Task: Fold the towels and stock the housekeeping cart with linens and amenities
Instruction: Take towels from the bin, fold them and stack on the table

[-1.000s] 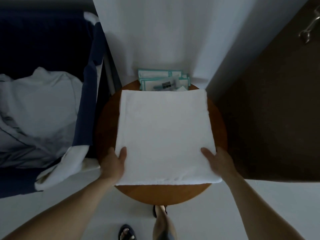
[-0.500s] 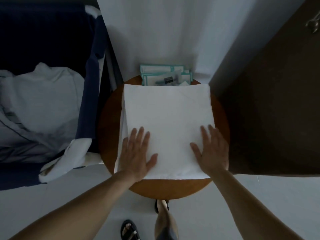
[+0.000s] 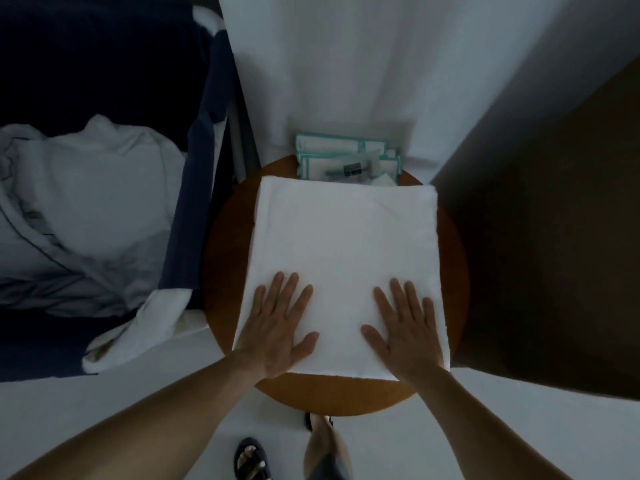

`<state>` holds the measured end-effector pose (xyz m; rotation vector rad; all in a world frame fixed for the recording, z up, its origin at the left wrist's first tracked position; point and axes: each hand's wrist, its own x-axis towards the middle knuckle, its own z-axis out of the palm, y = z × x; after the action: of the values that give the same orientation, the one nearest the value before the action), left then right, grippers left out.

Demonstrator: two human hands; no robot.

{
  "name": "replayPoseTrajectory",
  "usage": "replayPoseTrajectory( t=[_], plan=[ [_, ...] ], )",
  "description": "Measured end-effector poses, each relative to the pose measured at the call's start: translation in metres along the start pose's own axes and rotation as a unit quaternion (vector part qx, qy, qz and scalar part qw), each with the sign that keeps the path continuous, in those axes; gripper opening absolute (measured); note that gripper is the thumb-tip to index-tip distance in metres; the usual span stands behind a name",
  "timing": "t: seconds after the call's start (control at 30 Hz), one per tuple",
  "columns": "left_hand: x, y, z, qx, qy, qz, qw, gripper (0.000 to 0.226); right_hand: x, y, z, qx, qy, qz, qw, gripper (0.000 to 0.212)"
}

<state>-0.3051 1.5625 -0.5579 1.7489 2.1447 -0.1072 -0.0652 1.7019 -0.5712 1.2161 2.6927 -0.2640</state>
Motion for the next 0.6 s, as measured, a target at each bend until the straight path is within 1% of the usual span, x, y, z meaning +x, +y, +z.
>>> replayPoseTrajectory(
  t=[0.1, 0.23, 0.37, 0.47, 0.6],
  plan=[
    [0.019, -0.002, -0.045, -0.001, 0.046, -0.02, 0.999, 0.077, 0.023, -0.009, -0.03, 0.039, 0.034, -0.019, 0.998, 0.077],
    [0.056, -0.02, -0.127, 0.013, 0.112, -0.051, 0.992, 0.079, 0.085, -0.03, -0.09, 0.076, 0.089, -0.05, 0.992, 0.073],
    [0.061, -0.063, -0.189, 0.014, 0.161, -0.116, 0.98, 0.076, 0.14, -0.065, -0.152, 0.093, 0.098, -0.087, 0.987, 0.075],
    [0.044, -0.107, -0.211, 0.028, 0.156, -0.18, 0.971, 0.075, 0.169, -0.104, -0.19, 0.107, 0.096, -0.137, 0.98, 0.078],
    [0.005, -0.174, -0.216, 0.021, 0.137, -0.254, 0.957, 0.076, 0.197, -0.166, -0.221, 0.091, 0.092, -0.199, 0.971, 0.077]
  ],
)
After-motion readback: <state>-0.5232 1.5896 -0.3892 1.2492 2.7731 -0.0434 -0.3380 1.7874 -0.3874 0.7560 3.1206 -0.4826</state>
